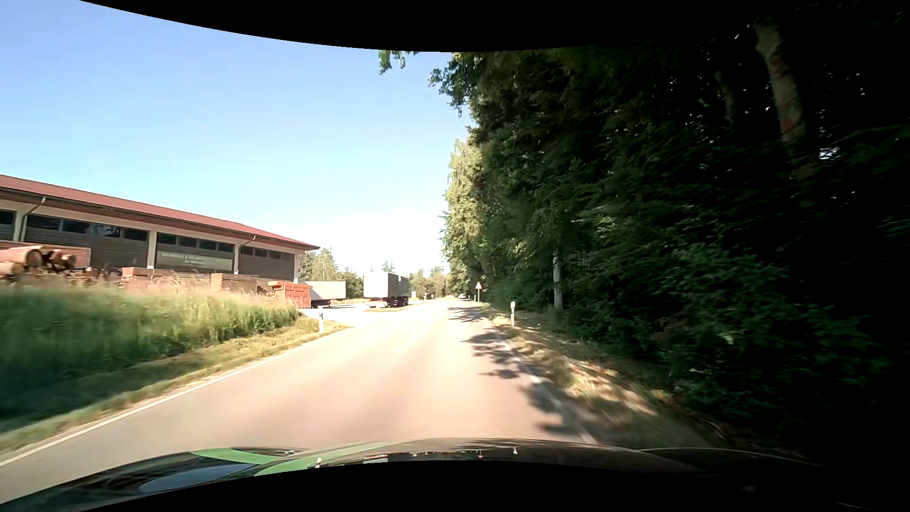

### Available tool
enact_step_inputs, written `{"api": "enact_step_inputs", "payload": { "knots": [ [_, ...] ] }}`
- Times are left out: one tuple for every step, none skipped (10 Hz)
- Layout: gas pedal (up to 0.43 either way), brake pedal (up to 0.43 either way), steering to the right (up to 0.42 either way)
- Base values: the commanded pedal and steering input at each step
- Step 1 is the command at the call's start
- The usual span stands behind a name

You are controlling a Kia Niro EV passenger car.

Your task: Follow the waypoints while adhering to traffic rules and regulations

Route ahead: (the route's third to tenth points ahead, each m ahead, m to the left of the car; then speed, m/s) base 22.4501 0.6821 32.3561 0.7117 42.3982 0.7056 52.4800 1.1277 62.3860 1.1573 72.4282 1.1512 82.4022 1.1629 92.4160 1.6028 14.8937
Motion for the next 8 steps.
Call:
{"api": "enact_step_inputs", "payload": {
  "knots": [
    [0.268,0.0,-0.003],
    [0.26,0.0,-0.003],
    [0.248,0.0,-0.003],
    [0.248,0.0,-0.004],
    [0.248,0.0,-0.003],
    [0.24,0.0,-0.003],
    [0.24,0.0,-0.002],
    [0.228,0.0,-0.002]
  ]
}}
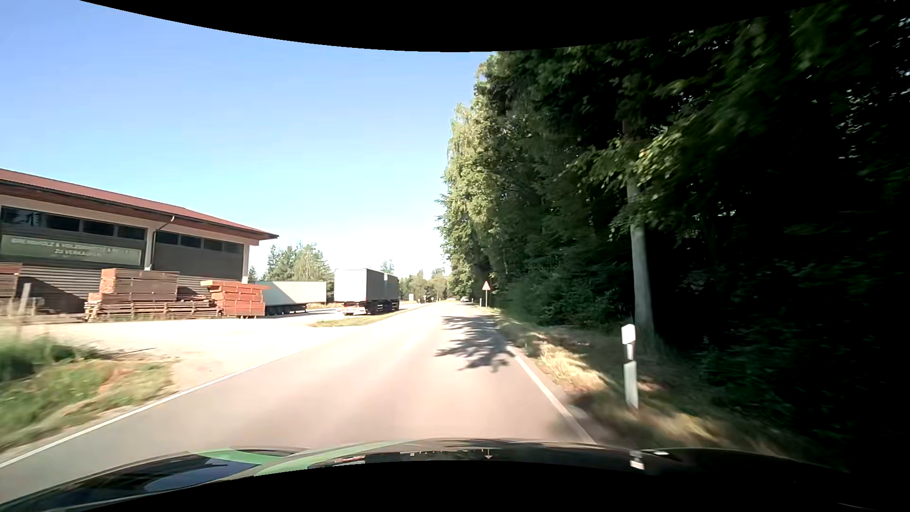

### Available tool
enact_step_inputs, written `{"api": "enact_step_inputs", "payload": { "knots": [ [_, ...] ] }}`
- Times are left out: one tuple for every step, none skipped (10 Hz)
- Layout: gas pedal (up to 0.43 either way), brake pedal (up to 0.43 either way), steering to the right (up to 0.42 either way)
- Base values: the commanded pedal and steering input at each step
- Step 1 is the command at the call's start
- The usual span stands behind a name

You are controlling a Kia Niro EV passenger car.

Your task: Follow the waypoints while adhering to traffic rules and regulations

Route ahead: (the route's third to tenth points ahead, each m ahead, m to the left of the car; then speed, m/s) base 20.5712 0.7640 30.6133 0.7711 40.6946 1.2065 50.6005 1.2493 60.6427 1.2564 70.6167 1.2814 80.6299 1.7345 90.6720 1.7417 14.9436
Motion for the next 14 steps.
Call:
{"api": "enact_step_inputs", "payload": {
  "knots": [
    [0.209,0.0,-0.003],
    [0.209,0.0,-0.002],
    [0.209,0.0,-0.003],
    [0.197,0.0,-0.003],
    [0.197,0.0,-0.002],
    [0.189,0.0,0.0],
    [0.177,0.0,0.001],
    [0.169,0.0,0.0],
    [0.157,0.0,0.0],
    [0.15,0.0,0.0],
    [0.15,0.0,0.0],
    [0.13,0.0,0.001],
    [0.118,0.0,0.001],
    [0.087,0.0,0.001]
  ]
}}
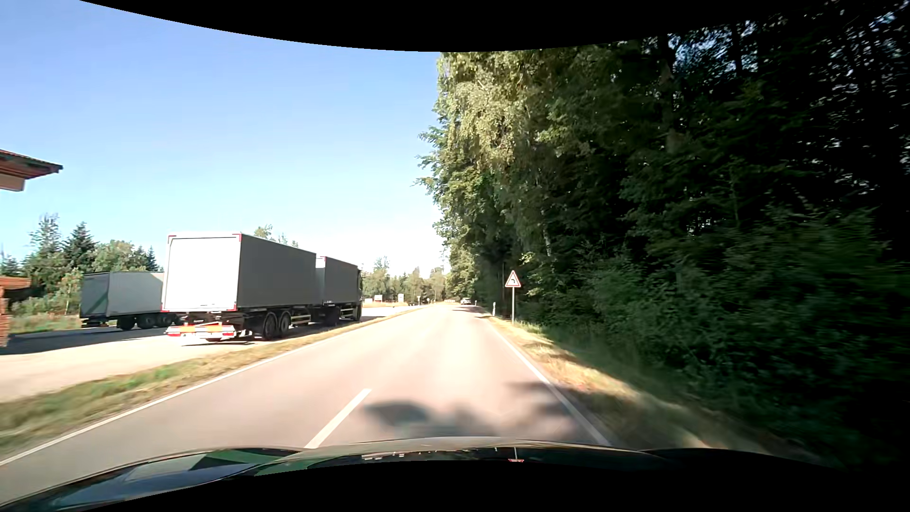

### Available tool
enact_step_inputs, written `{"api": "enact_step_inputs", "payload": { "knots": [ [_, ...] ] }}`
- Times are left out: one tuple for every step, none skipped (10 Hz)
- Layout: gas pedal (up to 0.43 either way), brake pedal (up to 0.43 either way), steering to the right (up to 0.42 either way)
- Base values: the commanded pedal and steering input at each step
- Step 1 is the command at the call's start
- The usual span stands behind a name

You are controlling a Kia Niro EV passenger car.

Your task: Follow the waypoints while adhering to traffic rules and regulations

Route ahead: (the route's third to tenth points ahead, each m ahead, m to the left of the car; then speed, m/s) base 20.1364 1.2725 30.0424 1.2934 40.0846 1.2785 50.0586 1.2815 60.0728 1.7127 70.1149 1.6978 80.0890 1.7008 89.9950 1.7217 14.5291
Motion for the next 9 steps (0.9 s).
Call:
{"api": "enact_step_inputs", "payload": {
  "knots": [
    [0.067,0.0,0.001],
    [0.059,0.0,0.0],
    [0.059,0.0,0.0],
    [0.059,0.0,0.0],
    [0.059,0.0,0.0],
    [0.059,0.0,0.0],
    [0.059,0.0,0.001],
    [0.059,0.0,0.001],
    [0.059,0.0,0.001]
  ]
}}
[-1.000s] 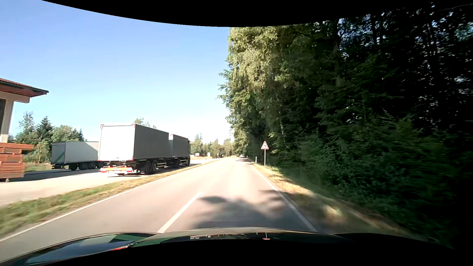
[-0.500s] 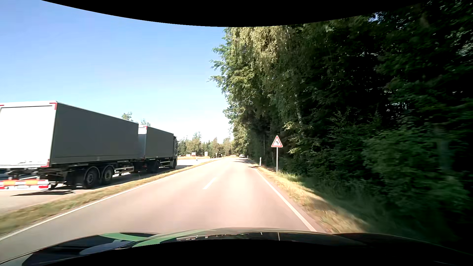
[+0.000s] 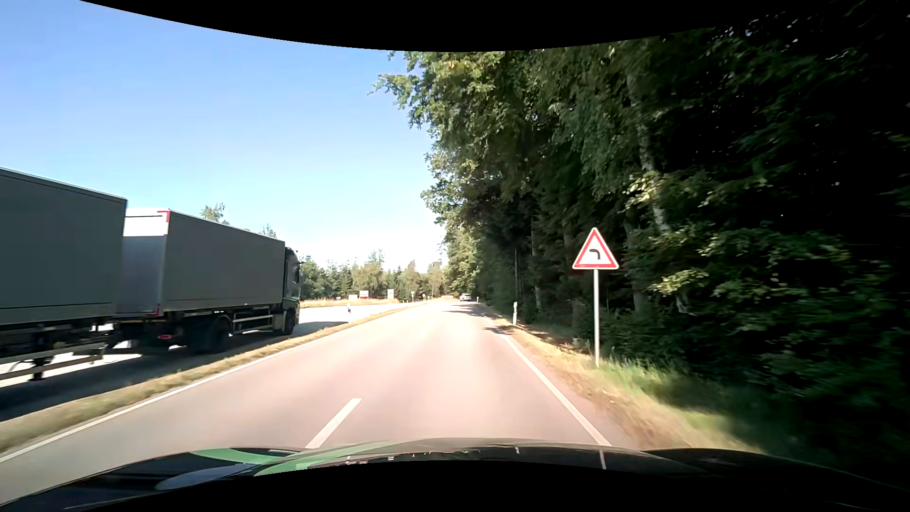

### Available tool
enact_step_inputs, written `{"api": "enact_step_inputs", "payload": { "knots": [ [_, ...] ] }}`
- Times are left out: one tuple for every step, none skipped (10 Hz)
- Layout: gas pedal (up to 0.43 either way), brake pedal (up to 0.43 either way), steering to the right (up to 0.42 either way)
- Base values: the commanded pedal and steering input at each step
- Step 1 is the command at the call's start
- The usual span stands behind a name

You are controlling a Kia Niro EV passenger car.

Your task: Follow the waypoints while adhering to traffic rules and regulations

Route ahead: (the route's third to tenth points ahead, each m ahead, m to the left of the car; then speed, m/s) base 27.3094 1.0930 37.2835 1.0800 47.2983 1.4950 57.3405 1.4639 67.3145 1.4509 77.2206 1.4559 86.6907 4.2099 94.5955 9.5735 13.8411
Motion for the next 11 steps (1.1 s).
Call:
{"api": "enact_step_inputs", "payload": {
  "knots": [
    [0.059,0.0,0.001],
    [0.059,0.0,0.001],
    [0.059,0.0,0.001],
    [0.059,0.0,0.0],
    [0.047,0.0,-0.001],
    [0.047,0.0,-0.001],
    [0.047,0.0,-0.001],
    [0.047,0.0,-0.002],
    [0.047,0.0,-0.002],
    [0.047,0.0,-0.003],
    [0.047,0.0,-0.003]
  ]
}}
